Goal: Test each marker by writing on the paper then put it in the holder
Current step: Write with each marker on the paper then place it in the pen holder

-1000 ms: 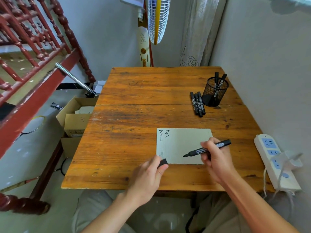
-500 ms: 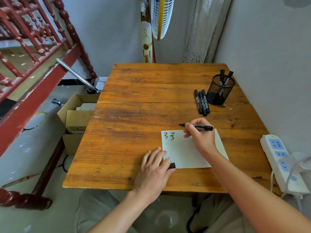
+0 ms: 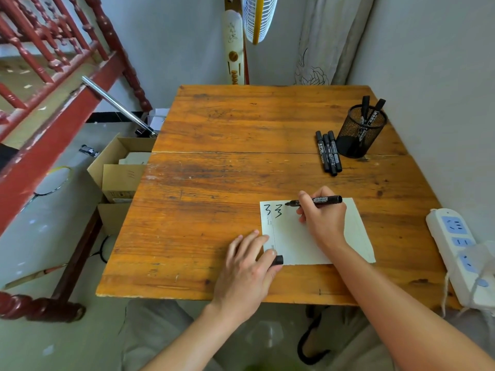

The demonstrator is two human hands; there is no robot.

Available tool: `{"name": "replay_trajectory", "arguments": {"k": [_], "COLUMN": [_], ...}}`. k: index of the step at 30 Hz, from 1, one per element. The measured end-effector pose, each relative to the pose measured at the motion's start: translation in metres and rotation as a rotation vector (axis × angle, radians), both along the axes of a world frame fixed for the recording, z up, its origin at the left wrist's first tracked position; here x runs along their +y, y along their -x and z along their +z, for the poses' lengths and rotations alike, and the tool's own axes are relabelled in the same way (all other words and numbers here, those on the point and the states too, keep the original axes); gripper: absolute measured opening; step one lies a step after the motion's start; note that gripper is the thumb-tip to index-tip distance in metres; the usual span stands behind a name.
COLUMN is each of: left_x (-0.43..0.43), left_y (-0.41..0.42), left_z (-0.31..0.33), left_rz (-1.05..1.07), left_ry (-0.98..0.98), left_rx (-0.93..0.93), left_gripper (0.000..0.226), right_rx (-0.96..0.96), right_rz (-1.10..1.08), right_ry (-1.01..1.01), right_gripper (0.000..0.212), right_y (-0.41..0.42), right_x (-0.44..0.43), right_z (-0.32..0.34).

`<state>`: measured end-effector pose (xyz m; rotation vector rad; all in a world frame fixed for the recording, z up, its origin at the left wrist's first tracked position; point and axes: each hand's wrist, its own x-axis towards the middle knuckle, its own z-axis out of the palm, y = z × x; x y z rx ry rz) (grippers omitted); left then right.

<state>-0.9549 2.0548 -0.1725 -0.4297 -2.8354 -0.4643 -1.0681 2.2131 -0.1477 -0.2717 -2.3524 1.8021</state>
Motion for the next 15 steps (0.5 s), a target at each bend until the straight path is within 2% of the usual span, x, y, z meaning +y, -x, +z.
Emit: {"name": "replay_trajectory", "arguments": {"k": [15], "left_x": [0.001], "left_y": [0.000], "left_z": [-0.001], "left_rz": [0.011], "left_ry": [-0.001], "left_rx": [0.003], "left_gripper": [0.023], "right_rx": [0.002], "right_rz": [-0.028], "right_ry": [-0.028], "right_gripper": [0.022], "right_y": [-0.005], "right_x": [0.011], "right_z": [-0.002]}}
